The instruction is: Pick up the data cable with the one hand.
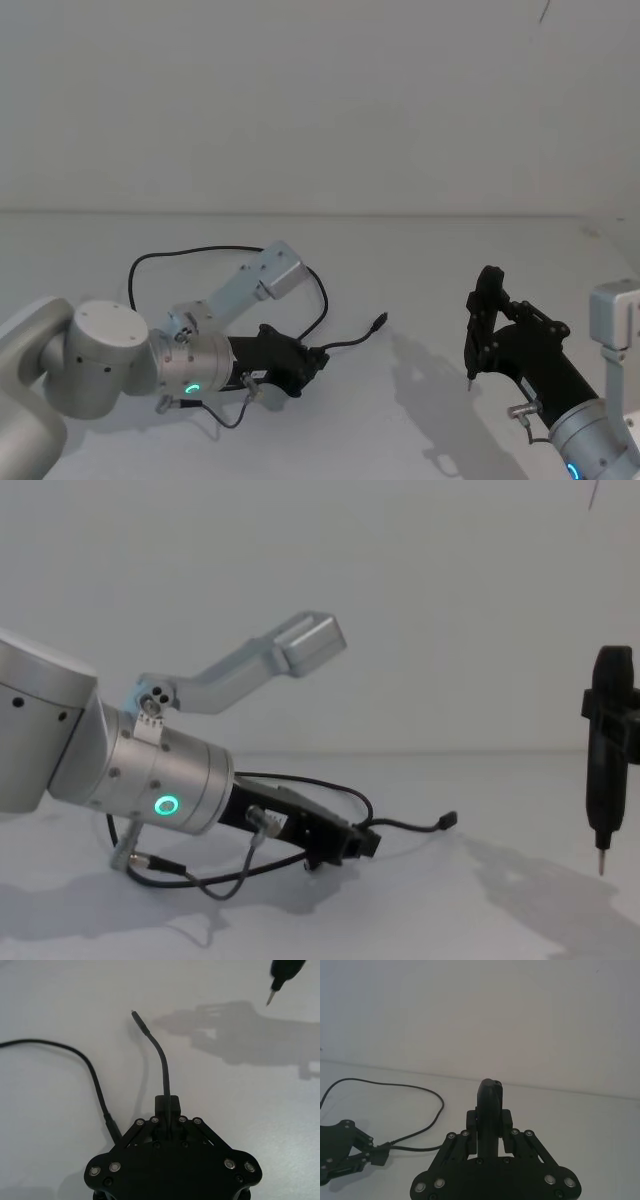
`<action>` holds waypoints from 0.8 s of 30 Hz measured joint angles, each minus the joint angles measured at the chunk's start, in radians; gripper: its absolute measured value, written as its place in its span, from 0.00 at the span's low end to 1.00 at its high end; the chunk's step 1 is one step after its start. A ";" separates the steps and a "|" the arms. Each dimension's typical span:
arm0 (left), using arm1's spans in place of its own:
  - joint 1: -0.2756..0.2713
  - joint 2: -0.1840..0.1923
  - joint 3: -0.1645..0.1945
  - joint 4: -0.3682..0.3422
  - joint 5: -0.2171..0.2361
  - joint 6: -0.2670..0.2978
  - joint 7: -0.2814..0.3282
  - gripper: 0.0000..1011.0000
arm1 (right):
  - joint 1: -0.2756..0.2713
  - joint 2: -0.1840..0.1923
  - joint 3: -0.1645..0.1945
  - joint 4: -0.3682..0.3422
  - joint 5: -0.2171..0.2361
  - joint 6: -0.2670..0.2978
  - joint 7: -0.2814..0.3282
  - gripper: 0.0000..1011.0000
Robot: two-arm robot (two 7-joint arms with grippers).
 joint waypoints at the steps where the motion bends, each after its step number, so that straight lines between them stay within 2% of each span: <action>1: 0.002 0.000 -0.005 -0.002 -0.007 -0.011 -0.007 0.03 | 0.000 0.000 0.000 0.000 0.000 0.000 0.000 0.28; 4: 0.011 0.009 -0.020 -0.019 -0.028 -0.035 -0.029 0.03 | 0.000 0.000 0.000 0.000 0.000 0.000 0.000 0.28; 10: 0.028 0.034 -0.036 -0.057 -0.057 -0.049 -0.058 0.03 | 0.000 0.000 0.000 0.000 0.000 0.000 0.000 0.28; 16: 0.059 0.082 -0.055 -0.130 -0.099 -0.040 -0.099 0.03 | 0.000 0.000 0.000 0.000 0.000 0.000 0.000 0.28; 24: 0.085 0.130 -0.066 -0.197 -0.131 -0.016 -0.125 0.03 | 0.000 0.000 0.000 0.000 0.000 0.000 0.000 0.28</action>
